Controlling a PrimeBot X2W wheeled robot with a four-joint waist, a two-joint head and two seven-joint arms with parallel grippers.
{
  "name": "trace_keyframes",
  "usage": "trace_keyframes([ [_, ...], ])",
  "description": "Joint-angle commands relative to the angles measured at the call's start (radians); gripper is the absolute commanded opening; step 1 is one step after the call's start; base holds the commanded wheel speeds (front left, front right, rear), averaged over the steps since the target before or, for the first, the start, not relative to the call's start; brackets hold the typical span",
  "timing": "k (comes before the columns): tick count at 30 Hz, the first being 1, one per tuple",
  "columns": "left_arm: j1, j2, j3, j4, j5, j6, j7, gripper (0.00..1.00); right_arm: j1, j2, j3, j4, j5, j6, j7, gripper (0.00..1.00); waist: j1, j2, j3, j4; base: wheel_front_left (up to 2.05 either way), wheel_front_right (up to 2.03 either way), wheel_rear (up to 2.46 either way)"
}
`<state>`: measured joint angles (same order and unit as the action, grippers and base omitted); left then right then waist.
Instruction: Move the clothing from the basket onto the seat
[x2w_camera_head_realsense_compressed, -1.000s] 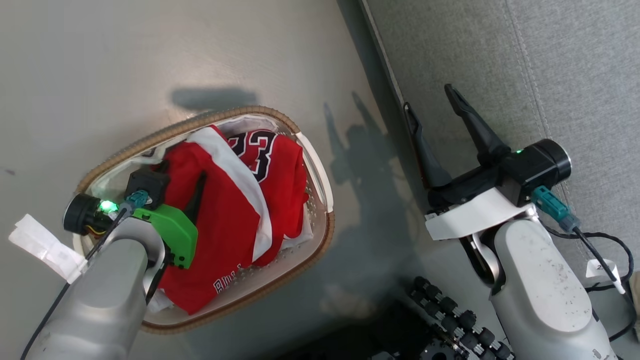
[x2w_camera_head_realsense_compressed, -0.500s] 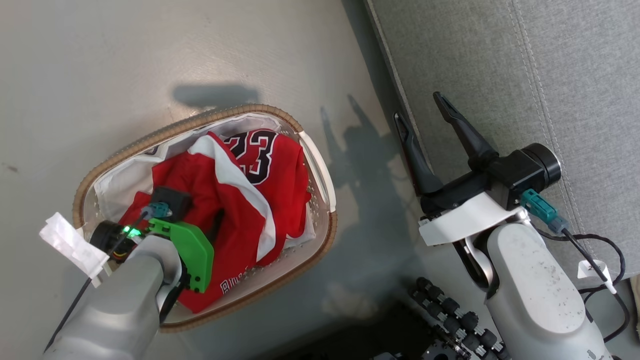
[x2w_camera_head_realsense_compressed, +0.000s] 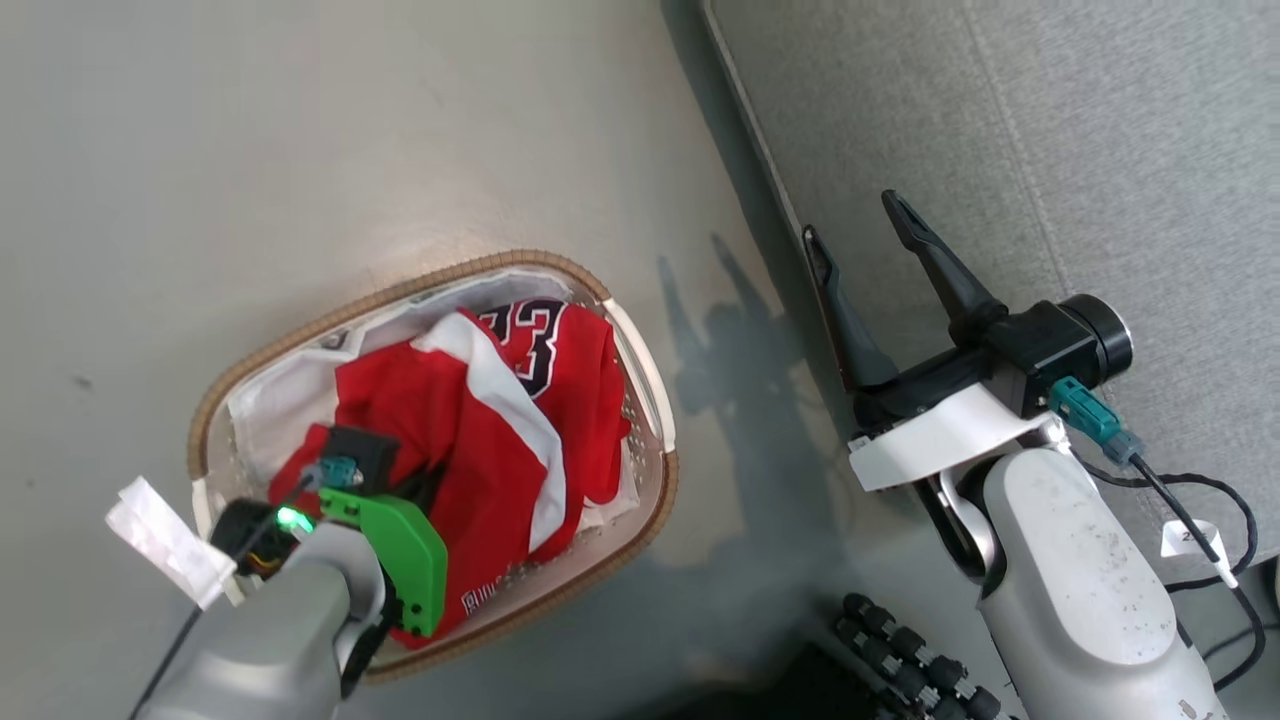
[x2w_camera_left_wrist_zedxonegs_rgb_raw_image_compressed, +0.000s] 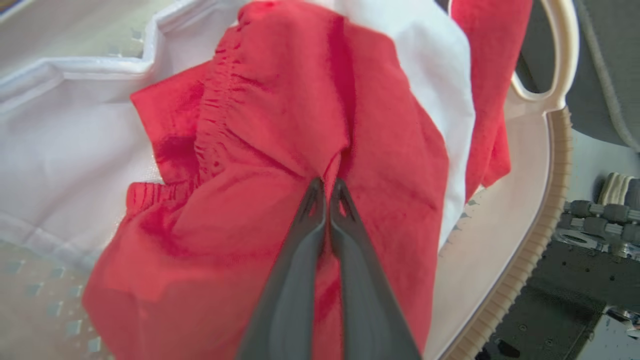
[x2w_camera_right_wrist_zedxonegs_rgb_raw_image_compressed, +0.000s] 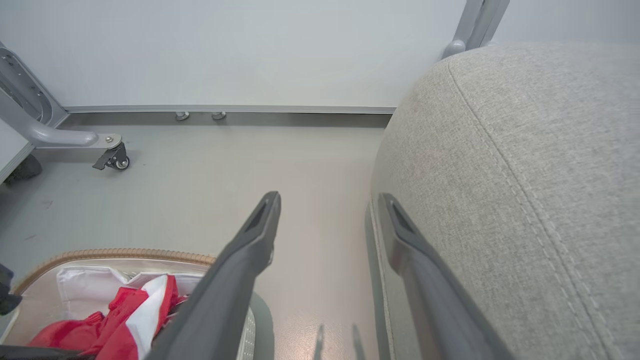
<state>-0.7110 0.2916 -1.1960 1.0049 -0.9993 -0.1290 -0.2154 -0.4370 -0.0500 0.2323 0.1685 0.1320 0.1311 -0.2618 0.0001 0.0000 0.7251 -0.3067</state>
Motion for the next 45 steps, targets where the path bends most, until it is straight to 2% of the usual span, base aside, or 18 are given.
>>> trace_keyframes([
  [1, 0.022, -0.008, -0.003, -0.001, -0.022, -0.003, -0.015, 0.0, 0.022, -0.002, -0.006, 0.009, -0.008, -0.001, -0.005, 1.0, -0.0001, 0.0, -0.076, 0.013, 0.0, 0.0, 0.0],
  [7, 0.069, -0.033, 0.007, -0.021, -0.065, -0.003, -0.05, 0.0, 0.057, -0.003, -0.027, 0.037, -0.02, -0.001, -0.005, 1.0, -0.0001, 0.0, -0.2, 0.048, 0.0, 0.0, 0.0],
  [12, 0.117, -0.044, 0.116, -0.09, -0.02, -0.003, -0.051, 0.0, 0.1, -0.003, -0.046, 0.061, -0.033, -0.001, -0.005, 1.0, -0.0001, 0.0, -0.299, 0.091, 0.0, 0.0, 0.0],
  [19, 0.217, -0.065, 0.29, -0.194, 0.104, -0.003, -0.05, 0.0, 0.159, -0.003, -0.061, 0.088, -0.027, -0.001, -0.005, 1.0, -0.0001, 0.0, -0.421, 0.147, 0.0, 0.0, 0.0],
  [30, 0.332, -0.092, 0.515, -0.419, 0.31, -0.003, -0.051, 0.0, 0.244, -0.003, -0.07, 0.12, -0.034, -0.001, -0.005, 1.0, -0.0001, 0.0, -0.557, 0.19, 0.0, 0.0, 0.0],
  [38, 0.367, -0.117, 0.612, -0.58, 0.4, -0.003, -0.051, 0.0, 0.306, -0.003, -0.04, 0.149, -0.04, -0.001, -0.005, 1.0, -0.0001, 0.0, -0.637, 0.197, 0.0, 0.0, 0.0],
  [45, 0.383, -0.138, 0.648, -0.674, 0.43, -0.003, -0.051, 0.0, 0.341, -0.003, 0.011, 0.171, -0.046, -0.001, -0.005, 1.0, -0.0001, 0.0, -0.683, 0.2, 0.0, 0.0, 0.0],
])
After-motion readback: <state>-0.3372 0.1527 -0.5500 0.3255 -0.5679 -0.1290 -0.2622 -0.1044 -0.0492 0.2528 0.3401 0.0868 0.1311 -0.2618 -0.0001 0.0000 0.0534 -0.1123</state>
